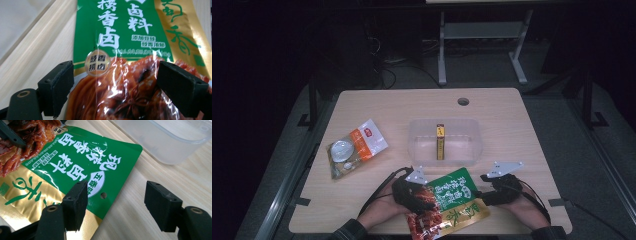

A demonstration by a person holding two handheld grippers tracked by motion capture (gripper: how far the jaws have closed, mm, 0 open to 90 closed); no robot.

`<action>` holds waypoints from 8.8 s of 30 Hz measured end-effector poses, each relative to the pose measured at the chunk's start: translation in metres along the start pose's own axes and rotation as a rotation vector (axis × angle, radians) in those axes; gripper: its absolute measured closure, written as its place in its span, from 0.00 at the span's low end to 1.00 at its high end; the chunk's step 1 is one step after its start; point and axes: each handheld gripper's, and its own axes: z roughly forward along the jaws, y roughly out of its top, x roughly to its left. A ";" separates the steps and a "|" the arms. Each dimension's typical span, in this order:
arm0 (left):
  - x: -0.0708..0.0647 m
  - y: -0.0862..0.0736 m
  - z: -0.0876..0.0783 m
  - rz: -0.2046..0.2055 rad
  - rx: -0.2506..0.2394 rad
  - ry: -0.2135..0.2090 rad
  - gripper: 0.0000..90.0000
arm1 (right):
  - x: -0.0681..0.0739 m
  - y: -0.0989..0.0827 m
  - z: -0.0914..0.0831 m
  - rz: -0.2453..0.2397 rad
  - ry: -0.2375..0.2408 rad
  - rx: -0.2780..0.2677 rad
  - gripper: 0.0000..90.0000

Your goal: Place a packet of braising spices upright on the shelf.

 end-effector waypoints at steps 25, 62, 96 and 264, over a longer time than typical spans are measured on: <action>-0.010 0.004 0.000 0.058 0.005 0.038 0.60 | -0.001 0.001 0.001 -0.001 -0.012 0.003 0.39; 0.017 0.001 -0.061 -0.039 -0.144 0.047 0.99 | -0.003 0.008 -0.018 0.046 0.065 -0.180 0.29; 0.025 0.016 -0.114 -0.109 -0.432 0.178 0.99 | 0.024 0.047 0.011 0.034 0.252 -0.332 0.49; 0.037 -0.044 -0.088 -0.122 -0.141 0.054 0.17 | -0.076 0.117 -0.036 0.106 -0.049 -0.256 0.66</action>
